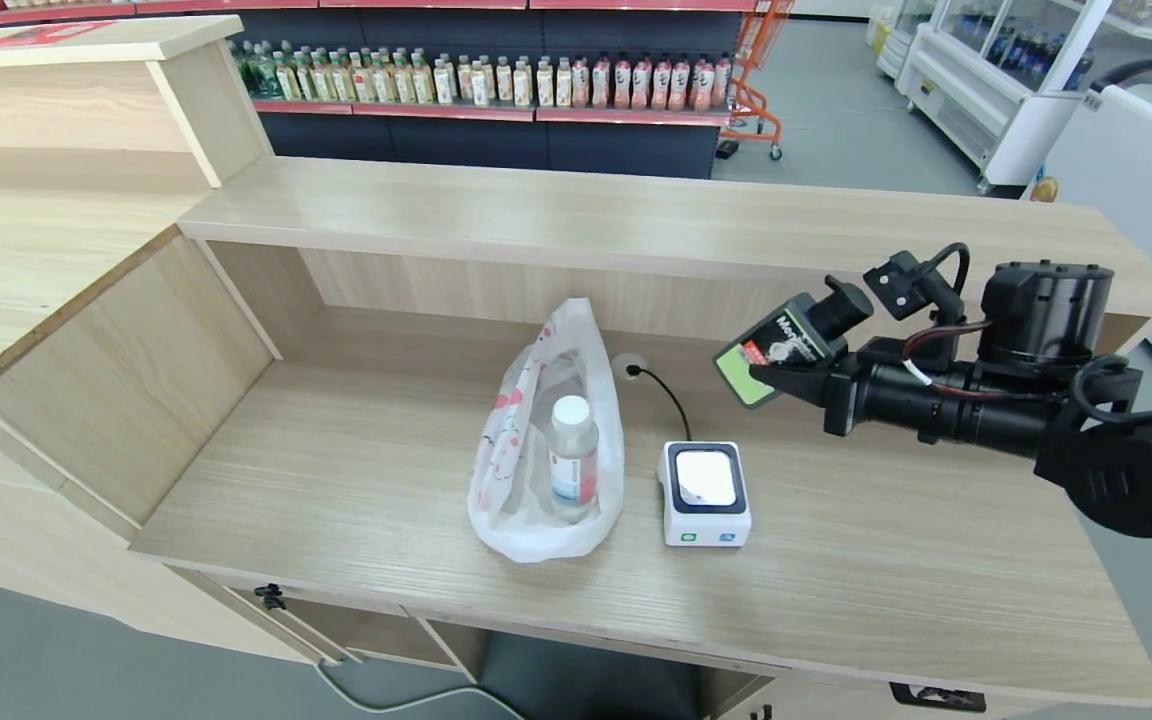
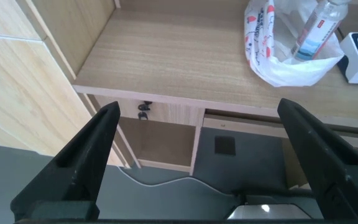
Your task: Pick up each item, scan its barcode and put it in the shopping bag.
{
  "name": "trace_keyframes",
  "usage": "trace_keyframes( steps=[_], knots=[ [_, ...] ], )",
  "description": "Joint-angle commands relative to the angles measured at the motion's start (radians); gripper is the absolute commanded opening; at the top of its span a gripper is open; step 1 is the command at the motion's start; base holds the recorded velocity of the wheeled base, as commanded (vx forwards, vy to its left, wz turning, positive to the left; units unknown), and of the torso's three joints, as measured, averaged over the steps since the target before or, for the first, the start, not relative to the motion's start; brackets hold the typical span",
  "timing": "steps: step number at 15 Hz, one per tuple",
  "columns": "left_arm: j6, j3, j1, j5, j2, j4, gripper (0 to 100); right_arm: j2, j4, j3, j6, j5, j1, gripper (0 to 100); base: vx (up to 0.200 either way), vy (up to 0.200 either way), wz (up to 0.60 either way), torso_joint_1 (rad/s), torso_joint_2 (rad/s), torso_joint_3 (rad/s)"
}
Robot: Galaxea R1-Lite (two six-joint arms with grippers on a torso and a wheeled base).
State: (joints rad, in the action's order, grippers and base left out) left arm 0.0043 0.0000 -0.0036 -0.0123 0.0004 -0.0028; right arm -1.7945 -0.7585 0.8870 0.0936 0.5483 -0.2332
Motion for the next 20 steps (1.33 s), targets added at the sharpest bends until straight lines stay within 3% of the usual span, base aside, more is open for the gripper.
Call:
trace_keyframes(
  steps=[1, 3, 7, 11, 20],
  knots=[
    [0.0, 0.0, 0.001, 0.0, 0.0, 0.0, 100, -0.037, 0.002, 0.044, -0.003, 0.005, -0.005, 0, 0.0, 0.2, 0.0, -0.002, 0.0, -0.002],
    [0.0, 0.0, 0.001, 0.0, 0.001, 0.0, 100, -0.066, 0.002, 0.076, -0.005, 0.007, -0.008, 0, 0.0, 0.2, 0.0, 0.0, 0.0, 0.007],
    [0.0, 0.0, 0.001, 0.0, 0.0, 0.0, 100, -0.29, 0.002, 0.291, -0.026, 0.007, -0.011, 0, 0.05, 0.0, 0.0, 0.001, 0.0, 0.002],
    [-0.004, 0.0, 0.001, 0.0, 0.001, 0.0, 100, -0.43, 0.002, 0.448, -0.176, 0.005, -0.043, 0, 0.0, 0.0, 0.0, 0.0, 0.0, 0.0],
    [-0.004, 0.0, 0.001, 0.0, 0.0, 0.0, 100, -0.599, 0.01, 0.612, -0.212, 0.005, -0.081, 0, 0.0, 0.0, 0.0, 0.0, 0.0, 0.0]
  ],
)
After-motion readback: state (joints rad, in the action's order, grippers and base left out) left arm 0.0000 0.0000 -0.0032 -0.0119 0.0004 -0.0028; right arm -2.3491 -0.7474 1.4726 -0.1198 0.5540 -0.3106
